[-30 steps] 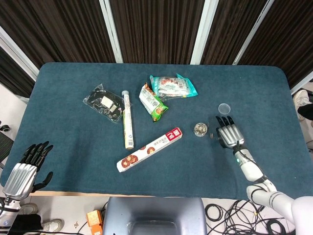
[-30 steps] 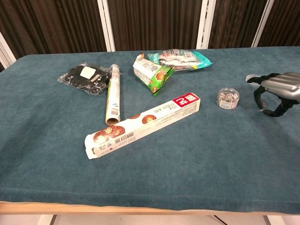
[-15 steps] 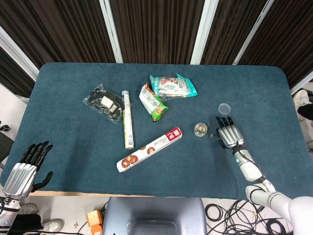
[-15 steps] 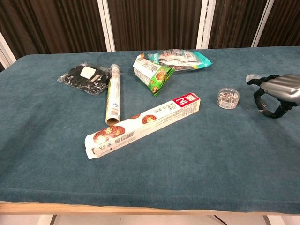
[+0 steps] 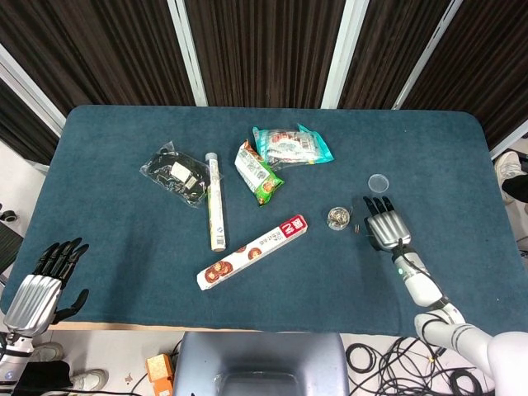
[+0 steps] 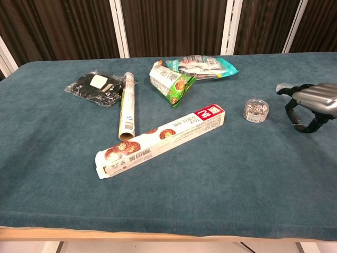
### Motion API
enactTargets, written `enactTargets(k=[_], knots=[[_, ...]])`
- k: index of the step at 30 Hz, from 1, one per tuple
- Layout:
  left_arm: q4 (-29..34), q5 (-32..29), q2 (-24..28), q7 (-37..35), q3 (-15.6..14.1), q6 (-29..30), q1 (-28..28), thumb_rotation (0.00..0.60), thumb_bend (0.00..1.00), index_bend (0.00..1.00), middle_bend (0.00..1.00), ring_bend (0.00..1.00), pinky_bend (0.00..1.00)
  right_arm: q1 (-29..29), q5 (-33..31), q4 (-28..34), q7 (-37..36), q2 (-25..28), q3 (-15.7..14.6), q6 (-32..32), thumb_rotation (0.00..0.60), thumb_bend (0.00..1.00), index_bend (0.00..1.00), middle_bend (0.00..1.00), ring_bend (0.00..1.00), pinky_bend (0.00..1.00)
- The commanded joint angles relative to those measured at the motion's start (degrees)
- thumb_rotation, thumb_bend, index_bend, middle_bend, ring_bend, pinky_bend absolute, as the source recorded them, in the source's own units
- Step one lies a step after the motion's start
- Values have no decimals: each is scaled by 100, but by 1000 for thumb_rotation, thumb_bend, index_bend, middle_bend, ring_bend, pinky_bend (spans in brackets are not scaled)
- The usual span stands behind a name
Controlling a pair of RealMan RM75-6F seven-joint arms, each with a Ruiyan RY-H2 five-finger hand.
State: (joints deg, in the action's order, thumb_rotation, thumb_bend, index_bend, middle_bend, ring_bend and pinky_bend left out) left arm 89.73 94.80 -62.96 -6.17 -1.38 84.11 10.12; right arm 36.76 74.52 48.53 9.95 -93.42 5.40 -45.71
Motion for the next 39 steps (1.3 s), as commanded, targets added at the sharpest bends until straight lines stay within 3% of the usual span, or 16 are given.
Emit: enactTargets(k=[1, 13, 22, 28, 39], knots=[[-2, 1, -2, -2, -2, -2, 1, 600, 394, 0, 0, 0, 46, -2, 5, 35, -17, 28, 15, -25, 600, 356, 610, 0, 0, 0], [-6, 6, -1, -14, 2, 11, 2, 600, 394, 0, 0, 0, 45, 41, -24, 663, -70, 392, 247, -300, 600, 359, 610, 0, 0, 0], [3, -33, -12, 18, 19, -42, 29, 600, 394, 0, 0, 0, 46, 393, -509, 1297, 663, 445, 653, -224, 600, 359, 606, 0, 0, 0], [-3, -52, -10, 10, 16, -59, 29, 600, 394, 0, 0, 0, 46, 531, -896, 1265, 1252, 150, 740, -264, 600, 359, 588, 0, 0, 0], [-13, -51, 9, -52, 17, -27, 17, 600, 394, 0, 0, 0, 45, 647, -1100, 1006, 1456, -100, 658, -158, 600, 359, 517, 0, 0, 0]])
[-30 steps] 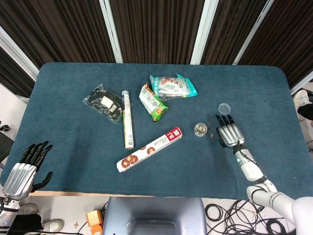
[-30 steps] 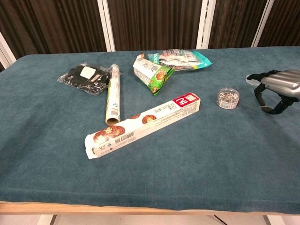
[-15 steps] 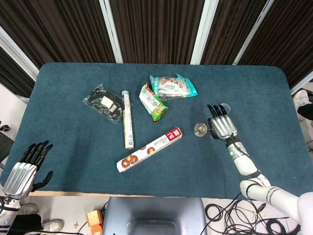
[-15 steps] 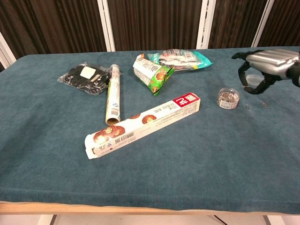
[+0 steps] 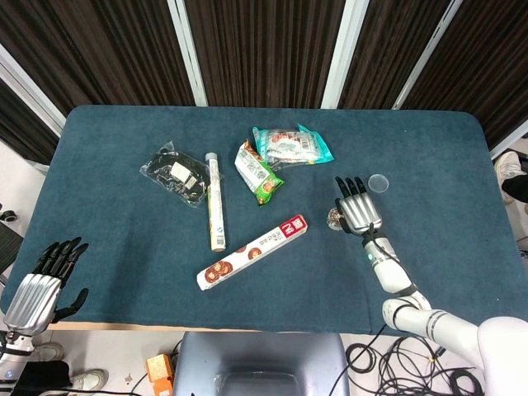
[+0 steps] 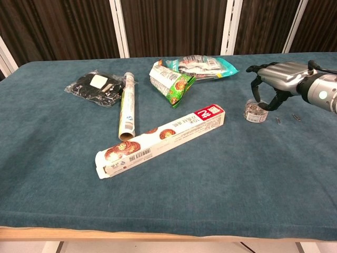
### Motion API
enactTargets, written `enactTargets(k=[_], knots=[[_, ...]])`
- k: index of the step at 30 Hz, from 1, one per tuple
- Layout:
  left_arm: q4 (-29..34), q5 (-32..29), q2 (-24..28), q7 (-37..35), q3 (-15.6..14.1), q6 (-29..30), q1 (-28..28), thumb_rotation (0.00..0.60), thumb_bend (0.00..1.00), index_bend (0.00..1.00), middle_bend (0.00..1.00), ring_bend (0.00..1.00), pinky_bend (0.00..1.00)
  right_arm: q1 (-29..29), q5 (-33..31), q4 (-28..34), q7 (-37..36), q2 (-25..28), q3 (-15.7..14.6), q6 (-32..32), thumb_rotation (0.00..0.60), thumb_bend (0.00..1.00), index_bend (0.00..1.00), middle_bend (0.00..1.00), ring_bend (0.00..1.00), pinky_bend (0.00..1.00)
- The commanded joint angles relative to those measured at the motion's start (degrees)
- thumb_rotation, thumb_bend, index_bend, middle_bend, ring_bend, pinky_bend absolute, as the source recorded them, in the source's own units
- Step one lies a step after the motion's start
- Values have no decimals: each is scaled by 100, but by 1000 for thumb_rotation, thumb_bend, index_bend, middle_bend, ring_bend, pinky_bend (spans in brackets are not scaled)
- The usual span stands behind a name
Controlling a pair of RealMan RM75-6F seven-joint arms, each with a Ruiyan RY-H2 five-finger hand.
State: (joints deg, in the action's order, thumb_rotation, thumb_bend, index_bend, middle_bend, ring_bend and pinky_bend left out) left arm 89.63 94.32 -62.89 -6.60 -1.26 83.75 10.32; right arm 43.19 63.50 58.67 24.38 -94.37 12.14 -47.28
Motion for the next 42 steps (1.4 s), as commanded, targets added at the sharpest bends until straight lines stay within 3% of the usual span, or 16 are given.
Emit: enactTargets(k=[1, 13, 20, 34, 42], knots=[[-5, -6, 4, -15, 7, 15, -5, 600, 394, 0, 0, 0, 45, 2, 2, -4, 17, -1, -31, -5, 600, 359, 512, 0, 0, 0], [-11, 16, 3, -18, -2, 32, -13, 600, 394, 0, 0, 0, 46, -328, 371, 368, -386, 531, -248, -430, 600, 359, 494, 0, 0, 0], [19, 25, -25, 75, -7, -31, 19, 600, 395, 0, 0, 0, 45, -531, 317, 227, -660, 811, -330, -363, 600, 359, 452, 0, 0, 0], [43, -27, -44, 143, 12, -126, 69, 600, 395, 0, 0, 0, 46, -502, 276, -931, -992, 310, -509, 311, 600, 359, 412, 0, 0, 0], [38, -9, -33, 115, 3, -93, 58, 600, 394, 0, 0, 0, 46, -530, 420, -1110, -1166, 255, -572, 408, 600, 359, 432, 0, 0, 0]])
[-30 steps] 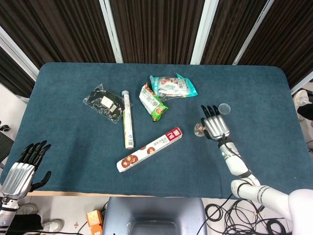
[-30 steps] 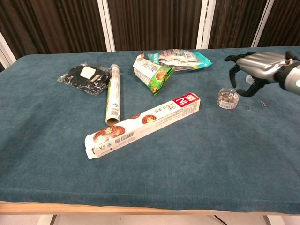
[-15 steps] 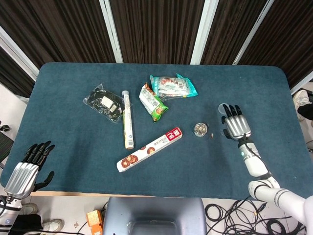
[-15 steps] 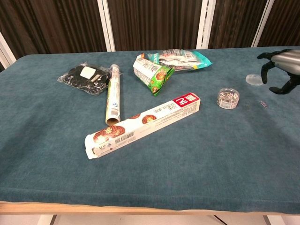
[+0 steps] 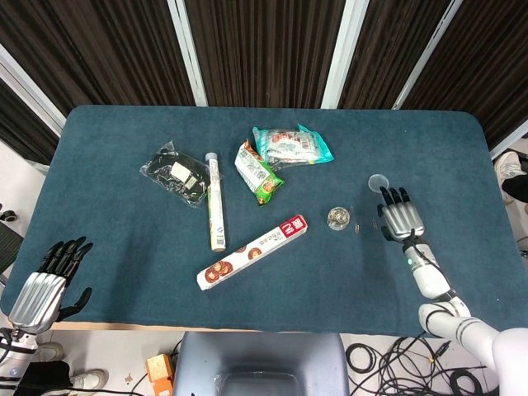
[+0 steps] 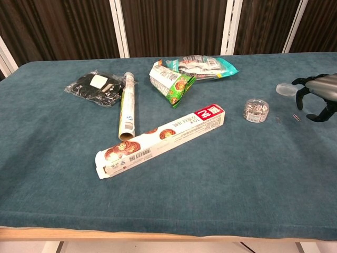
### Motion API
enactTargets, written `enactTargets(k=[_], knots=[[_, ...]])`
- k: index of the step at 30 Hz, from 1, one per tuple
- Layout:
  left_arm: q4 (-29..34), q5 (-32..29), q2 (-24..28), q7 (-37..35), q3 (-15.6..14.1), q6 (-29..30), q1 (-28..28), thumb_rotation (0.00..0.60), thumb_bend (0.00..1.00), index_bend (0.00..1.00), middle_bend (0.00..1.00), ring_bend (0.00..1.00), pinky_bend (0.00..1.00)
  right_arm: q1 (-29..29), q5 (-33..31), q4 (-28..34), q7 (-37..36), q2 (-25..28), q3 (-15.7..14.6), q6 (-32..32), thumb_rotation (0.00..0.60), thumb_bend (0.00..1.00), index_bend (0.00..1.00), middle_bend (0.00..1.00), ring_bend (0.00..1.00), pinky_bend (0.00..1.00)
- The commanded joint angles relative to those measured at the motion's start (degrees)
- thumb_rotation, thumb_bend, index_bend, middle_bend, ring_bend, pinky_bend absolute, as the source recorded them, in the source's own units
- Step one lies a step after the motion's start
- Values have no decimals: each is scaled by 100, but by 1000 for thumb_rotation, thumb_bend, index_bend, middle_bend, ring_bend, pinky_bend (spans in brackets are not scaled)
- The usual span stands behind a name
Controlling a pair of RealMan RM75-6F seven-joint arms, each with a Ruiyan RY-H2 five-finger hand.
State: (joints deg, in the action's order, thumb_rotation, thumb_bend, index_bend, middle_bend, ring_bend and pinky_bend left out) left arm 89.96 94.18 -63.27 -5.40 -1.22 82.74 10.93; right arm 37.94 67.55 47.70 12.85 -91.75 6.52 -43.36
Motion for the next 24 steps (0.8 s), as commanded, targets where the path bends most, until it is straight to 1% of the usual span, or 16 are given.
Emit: enactTargets(k=[1, 24], knots=[[3, 6, 8, -10, -2, 12, -5, 600, 394, 0, 0, 0, 46, -8, 28, -26, -19, -15, -18, 32, 600, 359, 432, 0, 0, 0], [-12, 7, 22, -72, -2, 66, -28, 600, 394, 0, 0, 0, 46, 16, 163, -36, -9, -174, 24, 51, 600, 359, 429, 0, 0, 0]])
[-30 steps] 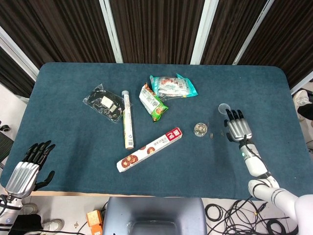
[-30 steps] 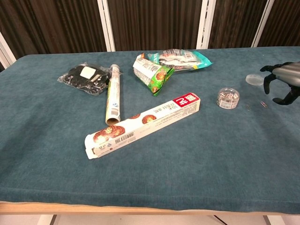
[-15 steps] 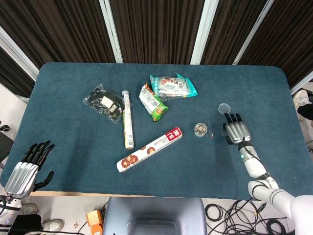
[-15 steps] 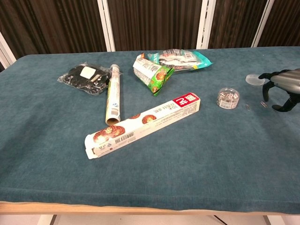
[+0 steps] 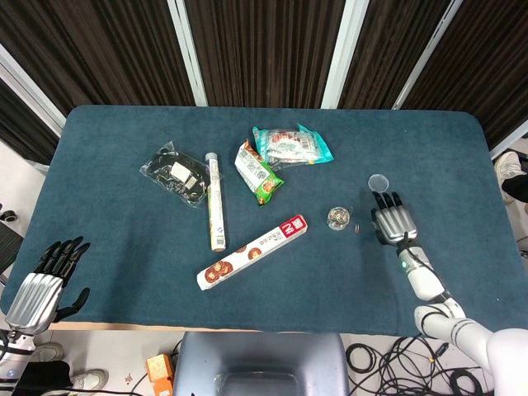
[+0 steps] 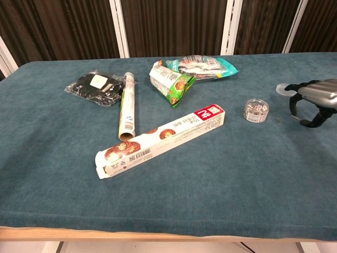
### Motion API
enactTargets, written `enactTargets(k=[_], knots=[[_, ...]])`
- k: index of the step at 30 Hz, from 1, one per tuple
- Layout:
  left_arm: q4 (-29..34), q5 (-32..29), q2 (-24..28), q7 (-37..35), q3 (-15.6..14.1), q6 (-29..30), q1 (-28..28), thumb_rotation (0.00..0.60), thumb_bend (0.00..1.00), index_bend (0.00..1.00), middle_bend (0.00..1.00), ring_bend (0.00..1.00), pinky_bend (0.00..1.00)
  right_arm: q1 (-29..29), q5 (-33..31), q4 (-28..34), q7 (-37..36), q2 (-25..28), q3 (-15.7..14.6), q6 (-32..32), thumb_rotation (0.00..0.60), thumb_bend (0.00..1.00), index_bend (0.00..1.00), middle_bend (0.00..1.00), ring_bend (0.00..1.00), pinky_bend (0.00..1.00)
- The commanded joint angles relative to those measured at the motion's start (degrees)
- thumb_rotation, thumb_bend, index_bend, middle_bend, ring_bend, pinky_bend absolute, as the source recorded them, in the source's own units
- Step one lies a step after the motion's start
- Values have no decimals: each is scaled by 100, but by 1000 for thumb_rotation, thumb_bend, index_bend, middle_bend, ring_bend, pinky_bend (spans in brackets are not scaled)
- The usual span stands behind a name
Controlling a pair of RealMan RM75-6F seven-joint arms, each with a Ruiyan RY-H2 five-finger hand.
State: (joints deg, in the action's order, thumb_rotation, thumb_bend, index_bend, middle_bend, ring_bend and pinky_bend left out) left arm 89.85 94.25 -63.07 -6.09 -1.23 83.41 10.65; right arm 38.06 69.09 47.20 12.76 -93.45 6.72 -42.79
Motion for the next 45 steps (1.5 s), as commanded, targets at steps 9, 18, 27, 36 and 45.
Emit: enactTargets(k=[9, 18, 27, 36, 45], knots=[[-5, 5, 15, -38, -1, 16, -7, 600, 395, 0, 0, 0, 46, 6, 102, 164, 114, -14, -35, -74, 600, 359, 429, 0, 0, 0], [-3, 12, 17, -38, -5, 19, -10, 600, 394, 0, 0, 0, 46, -13, 159, 222, 173, -16, -54, -144, 600, 359, 457, 0, 0, 0], [-1, 3, 13, -27, -1, 2, -2, 600, 395, 0, 0, 0, 46, -7, 136, 137, 170, -67, -43, -96, 600, 359, 488, 0, 0, 0], [-10, -4, 4, -23, -2, -7, -1, 600, 394, 0, 0, 0, 45, 30, 132, -36, 164, -211, -8, -70, 600, 359, 524, 0, 0, 0], [-11, 7, 13, -42, -3, 8, -3, 600, 395, 0, 0, 0, 46, 16, 146, -78, 152, -238, 3, -93, 600, 359, 545, 0, 0, 0]])
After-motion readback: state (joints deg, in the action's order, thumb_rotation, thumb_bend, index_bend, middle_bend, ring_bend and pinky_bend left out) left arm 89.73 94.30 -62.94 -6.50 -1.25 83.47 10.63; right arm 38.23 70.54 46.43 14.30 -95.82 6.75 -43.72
